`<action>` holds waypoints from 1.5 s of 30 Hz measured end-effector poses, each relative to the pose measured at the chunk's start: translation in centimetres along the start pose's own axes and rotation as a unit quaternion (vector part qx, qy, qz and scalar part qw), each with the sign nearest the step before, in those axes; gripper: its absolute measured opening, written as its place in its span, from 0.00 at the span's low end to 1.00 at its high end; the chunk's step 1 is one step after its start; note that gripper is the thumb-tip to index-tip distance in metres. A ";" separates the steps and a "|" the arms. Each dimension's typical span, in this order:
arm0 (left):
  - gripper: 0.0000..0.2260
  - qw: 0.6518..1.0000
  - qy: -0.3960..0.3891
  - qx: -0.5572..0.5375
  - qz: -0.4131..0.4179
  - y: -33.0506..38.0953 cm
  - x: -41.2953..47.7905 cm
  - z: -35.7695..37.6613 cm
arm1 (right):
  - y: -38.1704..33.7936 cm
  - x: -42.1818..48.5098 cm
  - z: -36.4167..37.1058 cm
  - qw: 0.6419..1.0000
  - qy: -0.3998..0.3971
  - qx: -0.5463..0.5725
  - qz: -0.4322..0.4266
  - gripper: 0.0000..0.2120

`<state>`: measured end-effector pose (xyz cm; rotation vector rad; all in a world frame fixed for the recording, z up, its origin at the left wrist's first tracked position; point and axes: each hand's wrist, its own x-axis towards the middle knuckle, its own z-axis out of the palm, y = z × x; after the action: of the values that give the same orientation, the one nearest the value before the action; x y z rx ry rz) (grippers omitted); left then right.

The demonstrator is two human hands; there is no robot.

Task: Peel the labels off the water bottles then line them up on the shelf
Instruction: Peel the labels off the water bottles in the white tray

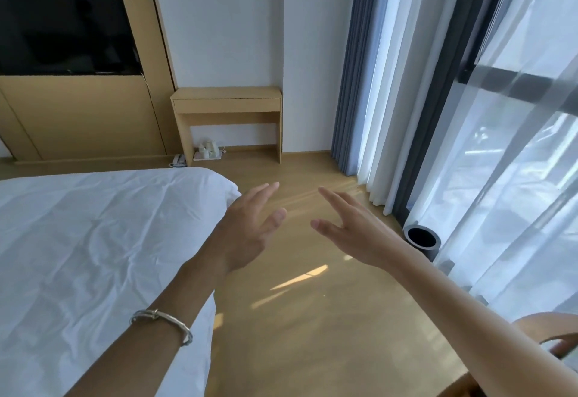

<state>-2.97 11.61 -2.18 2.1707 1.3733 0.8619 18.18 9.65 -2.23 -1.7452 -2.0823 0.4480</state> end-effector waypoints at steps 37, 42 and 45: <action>0.21 0.995 -0.082 0.044 -0.047 -19.7 41.2 3.1 | 12.9 44.5 3.3 0.998 -0.002 0.065 0.017 0.32; 0.21 0.992 -0.094 0.057 -0.056 -20.4 46.5 4.6 | 15.6 49.4 2.6 0.997 -0.018 0.076 0.010 0.32; 0.21 0.993 -0.090 0.055 -0.060 -20.9 49.7 5.6 | 17.6 51.9 2.1 0.997 -0.027 0.078 0.008 0.32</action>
<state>3.23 65.38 -5.99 2.1617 1.4730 0.5432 24.48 63.88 -7.90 -1.6778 -2.0110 0.6514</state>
